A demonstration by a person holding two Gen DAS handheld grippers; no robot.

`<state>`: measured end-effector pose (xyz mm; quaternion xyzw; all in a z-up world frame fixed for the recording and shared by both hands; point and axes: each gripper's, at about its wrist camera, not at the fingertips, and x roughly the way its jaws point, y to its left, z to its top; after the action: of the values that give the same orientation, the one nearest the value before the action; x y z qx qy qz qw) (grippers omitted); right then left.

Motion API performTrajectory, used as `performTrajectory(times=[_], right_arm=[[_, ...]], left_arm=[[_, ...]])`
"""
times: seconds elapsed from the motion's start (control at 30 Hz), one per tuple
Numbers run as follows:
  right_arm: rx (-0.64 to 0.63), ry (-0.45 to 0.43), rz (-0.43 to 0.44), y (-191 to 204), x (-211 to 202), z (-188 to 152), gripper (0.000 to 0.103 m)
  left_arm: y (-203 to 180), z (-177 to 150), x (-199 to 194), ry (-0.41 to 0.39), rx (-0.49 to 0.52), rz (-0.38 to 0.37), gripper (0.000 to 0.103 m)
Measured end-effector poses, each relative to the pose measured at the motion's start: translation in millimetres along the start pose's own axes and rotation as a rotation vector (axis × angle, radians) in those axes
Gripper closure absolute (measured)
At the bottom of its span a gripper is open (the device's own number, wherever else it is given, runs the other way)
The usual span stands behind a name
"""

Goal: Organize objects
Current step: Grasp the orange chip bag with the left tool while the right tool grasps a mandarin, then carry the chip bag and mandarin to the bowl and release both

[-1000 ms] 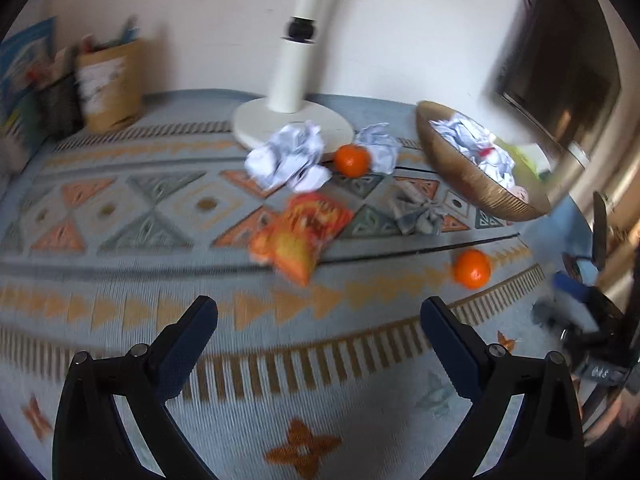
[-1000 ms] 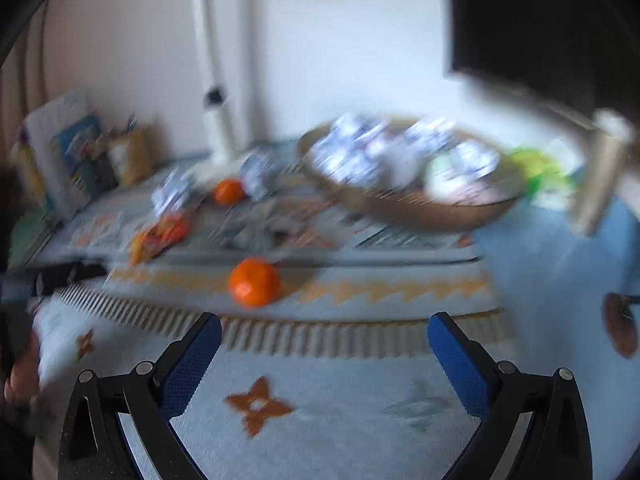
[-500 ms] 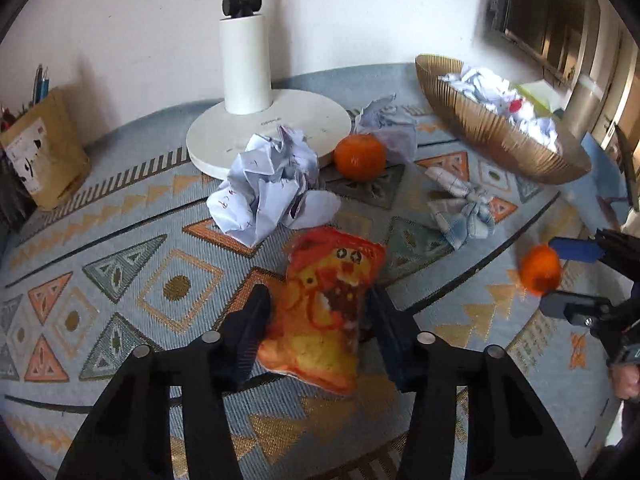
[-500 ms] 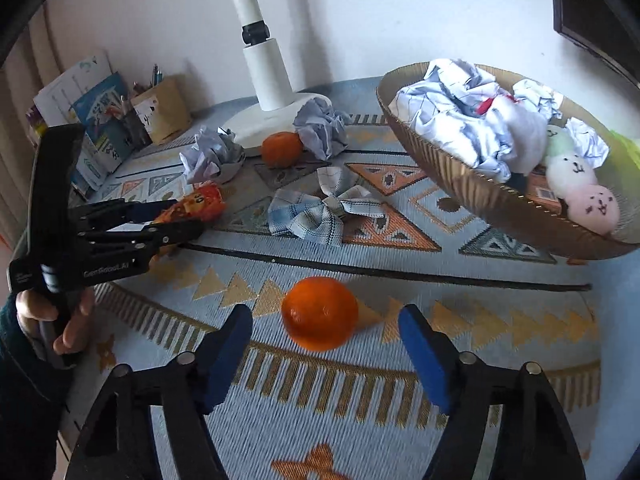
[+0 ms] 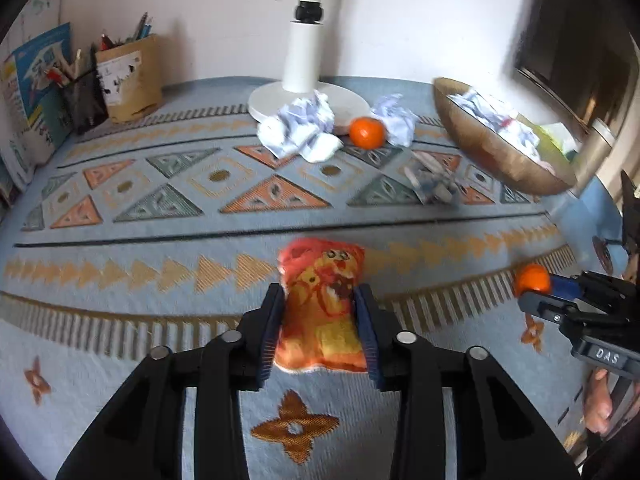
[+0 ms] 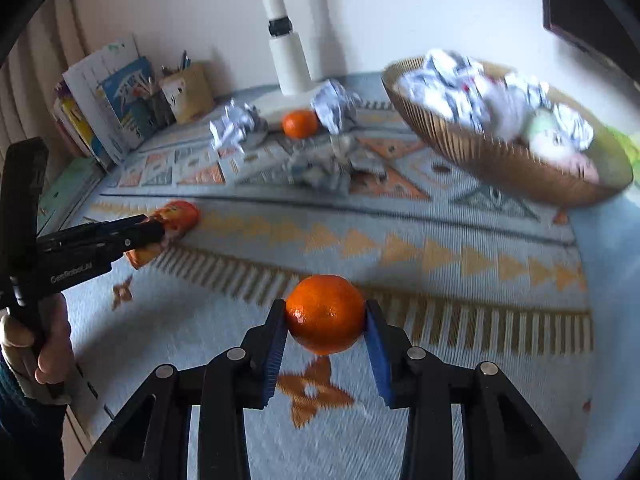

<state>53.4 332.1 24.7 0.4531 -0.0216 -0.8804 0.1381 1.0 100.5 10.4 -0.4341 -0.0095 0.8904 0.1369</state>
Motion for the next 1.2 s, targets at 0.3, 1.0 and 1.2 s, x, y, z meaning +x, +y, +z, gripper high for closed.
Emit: performTrajectory(times=[0.3,1.0,1.2], right_arm=[[-0.015,-0.02,-0.018,3.1,-1.3,-2.0,0.031],[-0.051,-0.161,-0.09,10.6,-32.3,-5.8,0.066],[0.036,-0.309,-0.108,-38.4,-96.9,23.0,0.066]], left_arm=[[-1.1,-6.9,4.8,0.012,-0.007,-0.003,0.022],[-43.0,10.4,-30.4,-0.145,0.08,-0.004,0.081],[-87.2,73.3,-46.3,-0.244,0.118,-0.125,0.085]])
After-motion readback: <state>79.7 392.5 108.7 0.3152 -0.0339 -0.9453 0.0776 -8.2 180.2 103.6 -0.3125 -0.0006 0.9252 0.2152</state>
